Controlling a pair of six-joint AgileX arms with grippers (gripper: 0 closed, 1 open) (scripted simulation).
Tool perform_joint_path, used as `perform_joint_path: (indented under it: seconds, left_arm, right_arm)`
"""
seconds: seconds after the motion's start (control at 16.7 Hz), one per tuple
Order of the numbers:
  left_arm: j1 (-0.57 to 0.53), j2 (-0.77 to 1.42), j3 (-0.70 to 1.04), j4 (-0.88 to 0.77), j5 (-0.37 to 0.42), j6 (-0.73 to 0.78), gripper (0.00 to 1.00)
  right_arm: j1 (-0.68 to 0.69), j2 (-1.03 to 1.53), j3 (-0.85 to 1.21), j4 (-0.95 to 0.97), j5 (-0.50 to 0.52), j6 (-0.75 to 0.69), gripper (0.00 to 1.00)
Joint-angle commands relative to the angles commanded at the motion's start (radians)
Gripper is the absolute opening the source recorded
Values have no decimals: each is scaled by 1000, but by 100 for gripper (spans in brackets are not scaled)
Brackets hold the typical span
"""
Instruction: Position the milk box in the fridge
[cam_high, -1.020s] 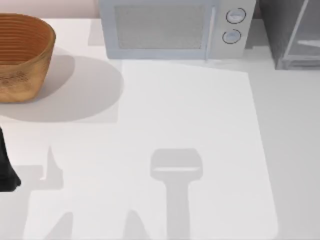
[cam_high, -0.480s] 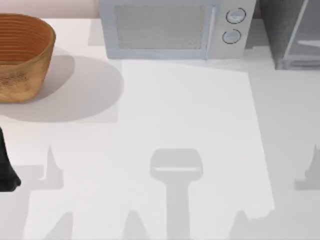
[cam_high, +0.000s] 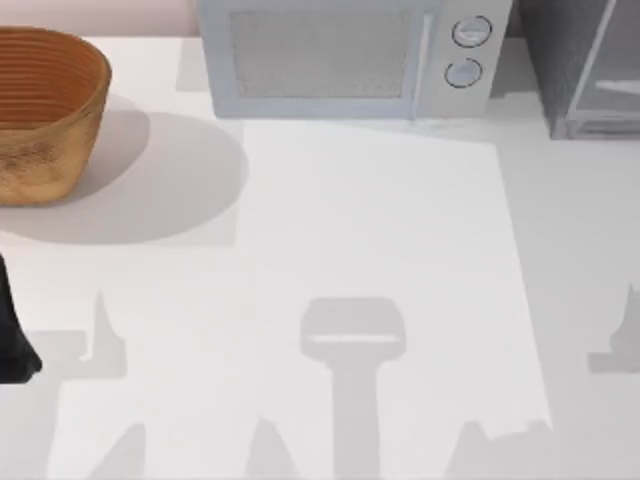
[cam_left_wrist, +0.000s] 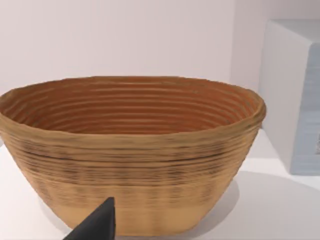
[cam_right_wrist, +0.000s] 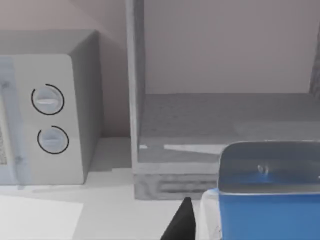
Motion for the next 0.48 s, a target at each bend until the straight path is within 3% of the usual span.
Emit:
perform_joint_path:
  seconds: [0.48]
  left_arm:
    - [0,0,0,0,0,0,100]
  right_arm:
    - [-84,585,281,346,-68,6,0]
